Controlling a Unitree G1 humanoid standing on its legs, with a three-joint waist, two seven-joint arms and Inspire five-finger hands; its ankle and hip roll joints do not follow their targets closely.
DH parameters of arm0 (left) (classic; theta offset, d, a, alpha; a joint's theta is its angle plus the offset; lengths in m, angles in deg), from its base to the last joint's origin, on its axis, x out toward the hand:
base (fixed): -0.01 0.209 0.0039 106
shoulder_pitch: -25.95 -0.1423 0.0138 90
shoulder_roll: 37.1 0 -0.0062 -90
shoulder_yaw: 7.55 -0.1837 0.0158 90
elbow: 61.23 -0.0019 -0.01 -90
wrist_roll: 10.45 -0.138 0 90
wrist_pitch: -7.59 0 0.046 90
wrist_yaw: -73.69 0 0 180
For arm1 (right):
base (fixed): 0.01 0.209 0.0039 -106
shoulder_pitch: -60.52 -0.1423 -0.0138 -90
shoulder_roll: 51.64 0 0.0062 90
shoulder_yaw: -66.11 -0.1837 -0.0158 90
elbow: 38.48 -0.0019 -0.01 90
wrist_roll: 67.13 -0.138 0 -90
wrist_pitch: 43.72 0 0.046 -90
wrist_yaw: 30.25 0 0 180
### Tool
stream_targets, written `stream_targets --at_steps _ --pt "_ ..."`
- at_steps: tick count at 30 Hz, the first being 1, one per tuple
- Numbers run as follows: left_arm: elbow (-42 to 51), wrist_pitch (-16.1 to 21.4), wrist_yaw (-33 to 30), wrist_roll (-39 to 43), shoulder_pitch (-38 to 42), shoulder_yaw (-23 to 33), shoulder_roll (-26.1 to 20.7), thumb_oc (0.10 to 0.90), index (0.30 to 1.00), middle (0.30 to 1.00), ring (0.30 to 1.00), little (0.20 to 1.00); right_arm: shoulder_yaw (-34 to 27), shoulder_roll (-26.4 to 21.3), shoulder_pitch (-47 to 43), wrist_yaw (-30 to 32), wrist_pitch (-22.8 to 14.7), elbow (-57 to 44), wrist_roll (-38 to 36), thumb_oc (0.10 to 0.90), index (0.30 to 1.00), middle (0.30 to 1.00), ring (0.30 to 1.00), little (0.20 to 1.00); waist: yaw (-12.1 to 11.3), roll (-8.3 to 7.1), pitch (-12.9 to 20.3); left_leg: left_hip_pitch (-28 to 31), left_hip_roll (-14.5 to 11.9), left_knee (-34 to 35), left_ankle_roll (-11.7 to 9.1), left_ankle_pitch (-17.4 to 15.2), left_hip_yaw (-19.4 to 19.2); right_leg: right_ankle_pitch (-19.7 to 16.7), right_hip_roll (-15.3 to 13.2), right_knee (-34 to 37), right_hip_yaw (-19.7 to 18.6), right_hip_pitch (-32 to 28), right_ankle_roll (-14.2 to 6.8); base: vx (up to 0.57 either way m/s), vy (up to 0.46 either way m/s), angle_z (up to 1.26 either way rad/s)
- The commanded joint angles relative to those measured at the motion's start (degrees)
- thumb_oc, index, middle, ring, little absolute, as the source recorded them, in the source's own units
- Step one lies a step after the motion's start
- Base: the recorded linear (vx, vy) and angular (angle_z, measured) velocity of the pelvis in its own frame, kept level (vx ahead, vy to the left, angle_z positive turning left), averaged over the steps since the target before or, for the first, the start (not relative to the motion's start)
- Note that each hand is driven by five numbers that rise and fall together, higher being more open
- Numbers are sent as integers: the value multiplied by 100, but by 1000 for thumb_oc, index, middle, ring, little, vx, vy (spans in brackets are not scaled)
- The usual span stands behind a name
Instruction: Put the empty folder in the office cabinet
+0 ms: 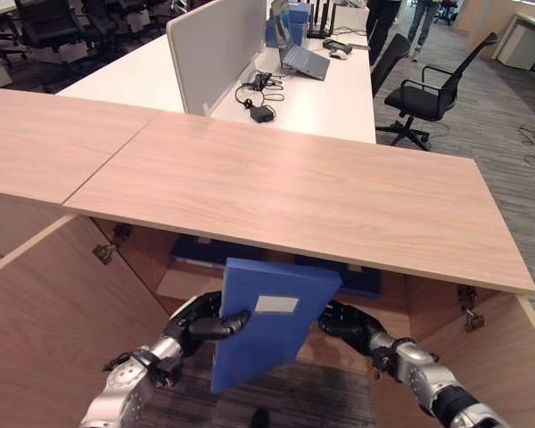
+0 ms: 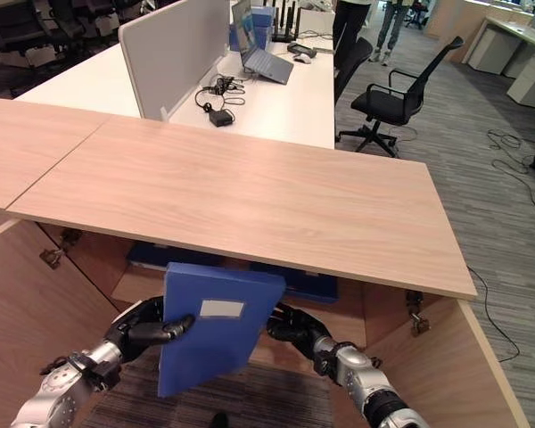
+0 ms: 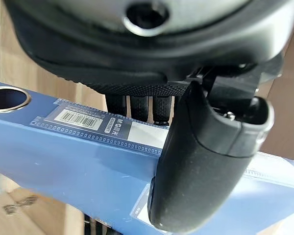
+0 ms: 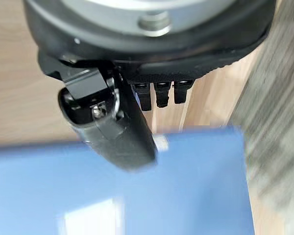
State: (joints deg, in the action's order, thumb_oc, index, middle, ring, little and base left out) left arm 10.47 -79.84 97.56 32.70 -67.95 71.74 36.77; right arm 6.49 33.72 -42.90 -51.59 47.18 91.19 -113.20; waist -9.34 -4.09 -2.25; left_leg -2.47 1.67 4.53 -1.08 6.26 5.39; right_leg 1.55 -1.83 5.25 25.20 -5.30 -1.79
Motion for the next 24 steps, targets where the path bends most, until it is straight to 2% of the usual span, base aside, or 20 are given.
stream_targets --at_steps 1,4,9,17,24 --pt "675 568 735 929 1170 -540 514 400 300 300 300 300 847 484 -484 -843 -96 -969 -226 800 900 900 900 900 84 -186 316 298 56 47 -46 -807 39 55 -209 -169 -488 105 -333 -3 -7 -3" --pt "734 626 734 824 1303 -650 493 400 300 300 300 300 1350 465 -630 -1071 13 -1371 64 800 900 900 900 900 91 -206 310 294 49 47 -51 -806 30 59 -201 -170 -506 113 -327 -5 -8 -4" --pt "617 731 686 487 1406 -607 288 400 300 300 300 300 1589 242 -733 -1181 53 -1684 336 800 900 900 900 900 99 -220 330 296 23 47 -63 -813 19 62 -201 -178 -518 131 -324 -1 0 -1" --pt "282 667 713 423 1358 -429 176 400 300 300 300 300 1140 -121 -640 -1028 -44 -1458 269 800 900 900 900 900 157 -252 377 323 -2 47 -73 -826 -33 54 -186 -173 -565 131 -326 -5 0 -5" --pt "197 606 766 362 1380 -550 107 400 300 300 300 300 704 -309 -791 -832 -156 -1292 174 800 900 900 900 900 184 -272 425 324 -11 47 -86 -807 -33 43 -174 -154 -554 115 -323 0 0 0"
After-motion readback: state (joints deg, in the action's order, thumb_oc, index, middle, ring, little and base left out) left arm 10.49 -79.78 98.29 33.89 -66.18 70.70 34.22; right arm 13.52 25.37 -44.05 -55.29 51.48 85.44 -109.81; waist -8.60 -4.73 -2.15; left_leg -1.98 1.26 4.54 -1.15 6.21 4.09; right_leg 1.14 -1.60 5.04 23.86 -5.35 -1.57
